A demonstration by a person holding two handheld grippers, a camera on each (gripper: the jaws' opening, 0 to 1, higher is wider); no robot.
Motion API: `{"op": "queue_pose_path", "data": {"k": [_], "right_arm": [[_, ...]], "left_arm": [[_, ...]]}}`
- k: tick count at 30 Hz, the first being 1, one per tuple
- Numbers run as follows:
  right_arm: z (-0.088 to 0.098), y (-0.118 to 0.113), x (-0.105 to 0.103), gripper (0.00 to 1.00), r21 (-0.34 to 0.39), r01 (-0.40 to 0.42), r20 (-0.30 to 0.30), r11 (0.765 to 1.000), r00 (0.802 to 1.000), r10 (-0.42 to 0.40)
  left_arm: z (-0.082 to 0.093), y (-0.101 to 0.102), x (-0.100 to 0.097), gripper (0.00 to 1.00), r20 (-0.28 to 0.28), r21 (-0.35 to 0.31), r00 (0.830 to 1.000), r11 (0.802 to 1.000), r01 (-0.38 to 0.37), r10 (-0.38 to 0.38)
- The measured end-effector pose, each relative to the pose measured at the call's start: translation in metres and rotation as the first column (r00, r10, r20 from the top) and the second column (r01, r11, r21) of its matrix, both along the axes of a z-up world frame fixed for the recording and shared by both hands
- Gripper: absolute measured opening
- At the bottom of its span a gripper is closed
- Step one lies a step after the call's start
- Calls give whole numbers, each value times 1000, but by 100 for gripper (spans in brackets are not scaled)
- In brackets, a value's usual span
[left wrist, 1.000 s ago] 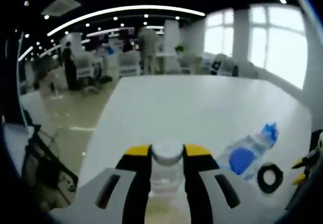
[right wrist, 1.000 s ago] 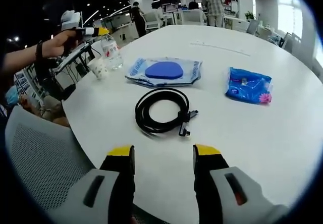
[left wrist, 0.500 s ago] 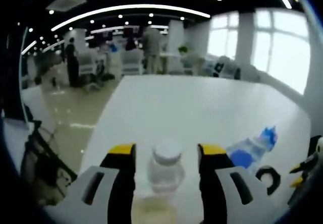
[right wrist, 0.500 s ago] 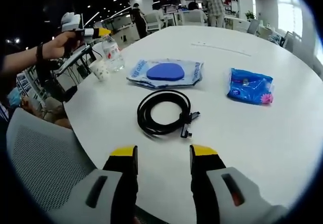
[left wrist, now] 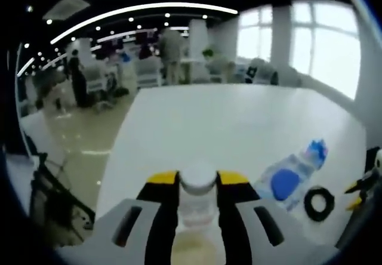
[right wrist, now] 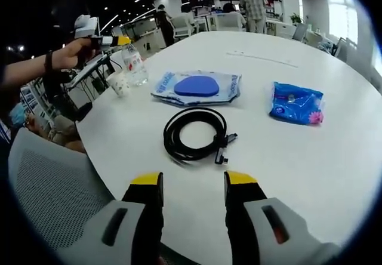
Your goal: Arrange the tabletop items into an orderly group along one side of the table until the central work area is clear of visible clutter.
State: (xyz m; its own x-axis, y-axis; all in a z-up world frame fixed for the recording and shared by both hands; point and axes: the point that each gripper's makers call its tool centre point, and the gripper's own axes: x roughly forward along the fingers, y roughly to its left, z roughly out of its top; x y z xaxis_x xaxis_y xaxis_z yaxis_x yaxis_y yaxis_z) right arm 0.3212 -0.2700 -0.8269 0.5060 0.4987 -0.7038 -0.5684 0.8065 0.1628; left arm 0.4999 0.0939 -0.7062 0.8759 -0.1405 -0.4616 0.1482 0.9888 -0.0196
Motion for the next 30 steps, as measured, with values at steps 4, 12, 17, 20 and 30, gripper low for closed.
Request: {"op": "queue_pose_path", "data": {"k": [4, 12, 17, 20, 30], "right_arm": [[0, 0, 1, 40, 1, 3, 0, 1000, 1000, -3], [0, -1, 0, 39, 3, 10, -4, 1000, 1000, -10], [1, 0, -1, 39, 7, 7, -3, 1000, 1000, -7], [1, 1, -1, 39, 6, 4, -3, 1000, 1000, -4], [2, 2, 0, 39, 16, 9, -2, 1000, 1000, -9]], "left_arm": [[0, 2, -1, 21, -1, -2, 999, 999, -44, 44], [-4, -1, -5, 27, -31, -6, 998, 999, -52, 51], [-1, 6, -13, 35, -22, -21, 998, 998, -63, 63], [-1, 9, -20, 38, -23, -19, 998, 998, -60, 59], [-4, 17, -52, 45, -15, -77, 998, 995, -59, 58]]}}
